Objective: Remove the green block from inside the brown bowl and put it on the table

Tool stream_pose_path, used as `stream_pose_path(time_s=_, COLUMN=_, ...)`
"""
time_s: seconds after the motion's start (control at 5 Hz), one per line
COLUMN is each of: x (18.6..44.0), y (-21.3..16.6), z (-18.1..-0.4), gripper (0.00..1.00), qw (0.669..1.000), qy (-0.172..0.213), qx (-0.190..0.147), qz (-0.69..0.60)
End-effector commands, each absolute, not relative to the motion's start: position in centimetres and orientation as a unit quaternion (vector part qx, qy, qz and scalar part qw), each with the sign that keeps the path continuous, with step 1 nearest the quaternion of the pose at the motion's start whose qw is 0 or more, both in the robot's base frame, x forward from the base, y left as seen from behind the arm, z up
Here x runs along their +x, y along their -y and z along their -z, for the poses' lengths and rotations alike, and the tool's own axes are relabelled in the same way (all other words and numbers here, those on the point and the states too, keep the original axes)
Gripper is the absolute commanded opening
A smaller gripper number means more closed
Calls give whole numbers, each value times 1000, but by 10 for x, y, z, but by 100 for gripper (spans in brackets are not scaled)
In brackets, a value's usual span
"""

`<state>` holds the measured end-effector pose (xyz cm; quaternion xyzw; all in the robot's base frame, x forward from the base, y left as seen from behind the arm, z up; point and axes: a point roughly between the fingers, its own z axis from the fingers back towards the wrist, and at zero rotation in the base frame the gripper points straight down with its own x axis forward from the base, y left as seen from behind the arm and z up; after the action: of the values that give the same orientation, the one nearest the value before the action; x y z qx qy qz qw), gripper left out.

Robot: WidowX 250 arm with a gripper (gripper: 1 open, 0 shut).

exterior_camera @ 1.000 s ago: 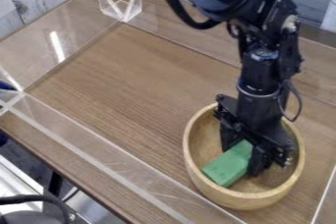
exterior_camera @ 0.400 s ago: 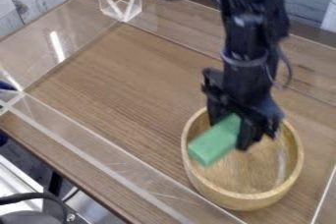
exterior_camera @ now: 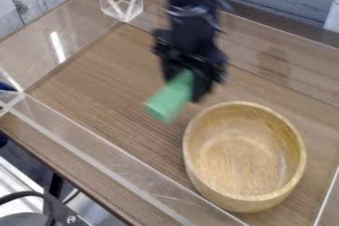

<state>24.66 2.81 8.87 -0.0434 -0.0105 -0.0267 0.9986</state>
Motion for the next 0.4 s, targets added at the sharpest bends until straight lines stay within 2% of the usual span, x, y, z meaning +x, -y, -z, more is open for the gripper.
stream_pose_path(time_s=0.0, x=249, y=-69, z=-94, gripper=0, qw=999, qy=33, qx=-35, qz=12)
stream_pose_path(time_s=0.2, x=243, y=-99, z=-79, gripper=0, qw=999, qy=29, qx=-29, qz=11)
